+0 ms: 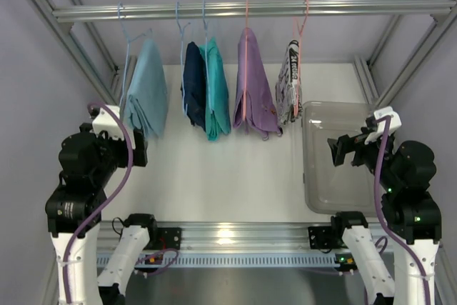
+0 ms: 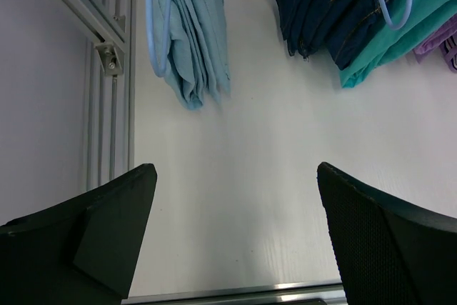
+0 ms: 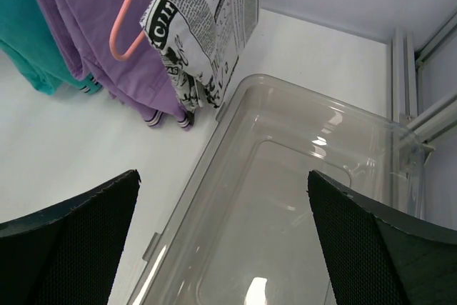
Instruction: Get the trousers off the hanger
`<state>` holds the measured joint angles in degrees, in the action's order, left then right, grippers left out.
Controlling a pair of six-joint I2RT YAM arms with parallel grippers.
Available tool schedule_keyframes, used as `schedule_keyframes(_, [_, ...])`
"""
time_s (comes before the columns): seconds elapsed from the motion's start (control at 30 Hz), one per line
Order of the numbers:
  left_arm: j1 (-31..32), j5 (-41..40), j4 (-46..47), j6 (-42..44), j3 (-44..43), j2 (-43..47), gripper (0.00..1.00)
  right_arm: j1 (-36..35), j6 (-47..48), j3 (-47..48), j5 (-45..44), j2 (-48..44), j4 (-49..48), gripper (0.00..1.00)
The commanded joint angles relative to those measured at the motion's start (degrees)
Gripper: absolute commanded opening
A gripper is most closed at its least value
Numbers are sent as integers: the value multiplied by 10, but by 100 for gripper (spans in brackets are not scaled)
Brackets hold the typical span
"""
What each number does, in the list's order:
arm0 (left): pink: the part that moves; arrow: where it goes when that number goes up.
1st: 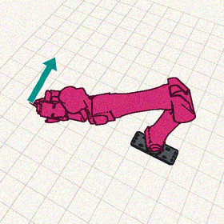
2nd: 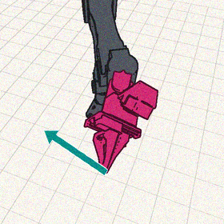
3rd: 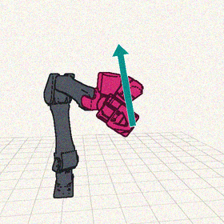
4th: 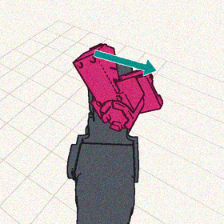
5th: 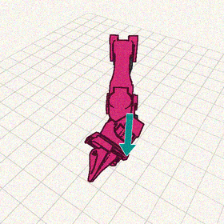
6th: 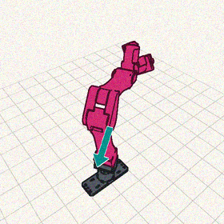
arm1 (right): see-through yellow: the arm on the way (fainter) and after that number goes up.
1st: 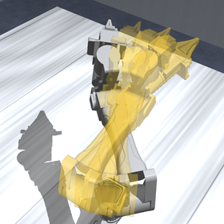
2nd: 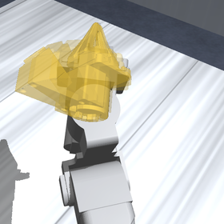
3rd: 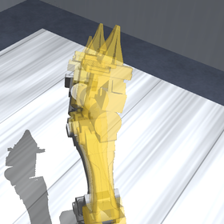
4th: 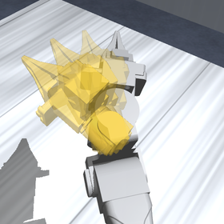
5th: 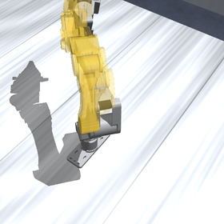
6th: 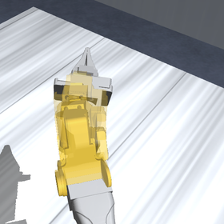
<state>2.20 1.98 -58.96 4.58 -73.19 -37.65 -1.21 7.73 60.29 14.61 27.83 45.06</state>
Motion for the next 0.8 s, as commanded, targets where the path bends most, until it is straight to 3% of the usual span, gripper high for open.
schedule_keyframes(0.0, [-2,7,18,3,-4,6,99,6,-17,-4,18,-3,0,99])
schedule_keyframes(0.27, [-2,-38,9,16,-70,-32,99,5,-46,55,66,37,1,99])
schedule_keyframes(0.4, [-2,-31,5,-8,-144,-80,99,5,-73,108,92,110,-9,99])
schedule_keyframes(0.57, [-2,26,11,-29,-234,-117,99,13,-104,200,194,212,-20,99])
schedule_keyframes(0.77, [-2,123,-27,-4,-281,-175,99,140,-192,250,422,351,-81,99])
